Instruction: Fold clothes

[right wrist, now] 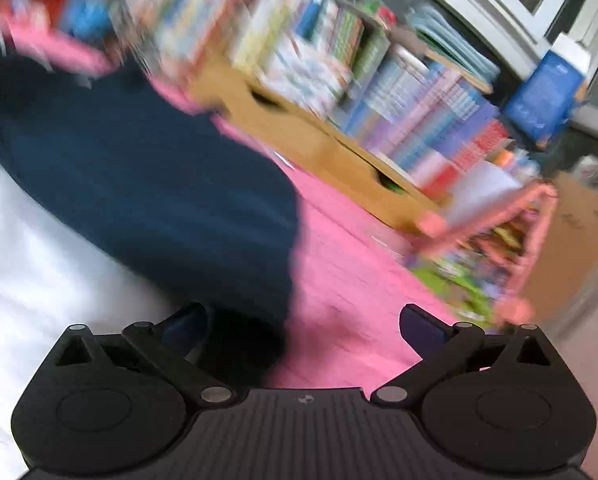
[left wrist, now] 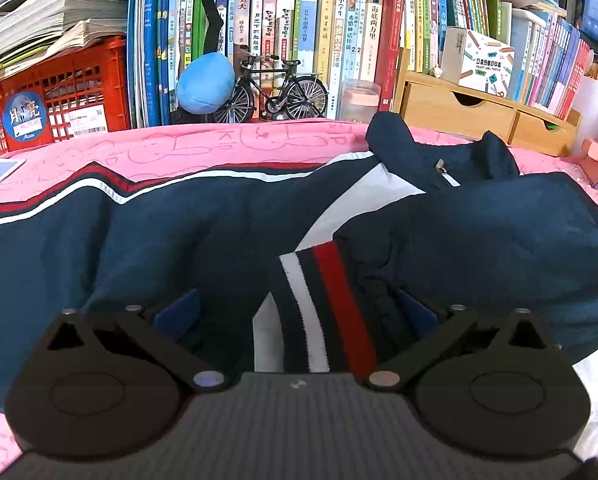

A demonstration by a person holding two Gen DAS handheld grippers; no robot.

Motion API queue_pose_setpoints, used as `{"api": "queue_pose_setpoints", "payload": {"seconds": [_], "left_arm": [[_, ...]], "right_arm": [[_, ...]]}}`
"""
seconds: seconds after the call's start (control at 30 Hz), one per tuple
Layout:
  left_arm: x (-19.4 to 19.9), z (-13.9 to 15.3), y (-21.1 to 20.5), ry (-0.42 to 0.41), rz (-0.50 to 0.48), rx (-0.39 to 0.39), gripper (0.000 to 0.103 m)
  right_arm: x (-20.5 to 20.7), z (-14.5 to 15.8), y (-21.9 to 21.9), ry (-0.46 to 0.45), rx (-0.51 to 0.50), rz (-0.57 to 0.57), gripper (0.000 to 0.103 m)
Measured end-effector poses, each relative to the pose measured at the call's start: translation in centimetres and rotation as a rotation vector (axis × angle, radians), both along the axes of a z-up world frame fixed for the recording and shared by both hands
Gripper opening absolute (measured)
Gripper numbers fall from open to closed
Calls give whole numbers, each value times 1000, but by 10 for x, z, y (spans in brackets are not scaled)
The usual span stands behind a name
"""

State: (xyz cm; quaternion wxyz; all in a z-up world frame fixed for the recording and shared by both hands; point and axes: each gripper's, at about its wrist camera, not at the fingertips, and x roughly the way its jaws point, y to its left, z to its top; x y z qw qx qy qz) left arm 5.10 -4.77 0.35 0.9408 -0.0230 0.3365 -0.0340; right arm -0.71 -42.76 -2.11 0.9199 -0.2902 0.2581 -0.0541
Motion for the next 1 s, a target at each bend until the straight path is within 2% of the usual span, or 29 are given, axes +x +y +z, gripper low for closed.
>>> {"api": "queue_pose_setpoints", "payload": {"seconds": [0.1,0.23,0.33,0.37,0.47,0.5,0.57,0.67,0.7,0.73,0.8,0.9,1.0], "left_arm": [[1,0,0,1,0,-2,103],[0,0,1,1,-1,-3,103],[0,0,1,1,-2,-3,103],[0,0,2,1,-2,-3,103],[0,0,2,1,-3,-3,103],[0,0,2,1,-3,-4,103],[0,0,2,1,-3,-5,103],[-1,0,2,-1,-3,-11,103],[-1,0,3,-2,-2,-15,103],[-1,1,4,-3,0,-20,103],[-1,1,6,-6,4,-35,103],[-2,2,10,-15,9,-70,103],[-2,2,11,-17,13,-83,103]], "right_arm": [[4,18,-41,79,311,-128,101],[-19,53,-38,101,499,120,100],[-10,77,-44,64,708,234,103],[7,80,-48,50,769,216,103],[74,76,-61,56,810,78,103],[102,70,-64,74,822,24,103],[144,48,-68,136,919,-46,103],[178,21,-68,234,1084,-93,101],[188,13,-67,265,1128,-105,72],[191,9,-62,279,1140,-121,6],[178,9,-47,245,1104,-152,6],[169,22,-31,174,954,-74,6],[187,23,-47,109,783,-214,5]]}}
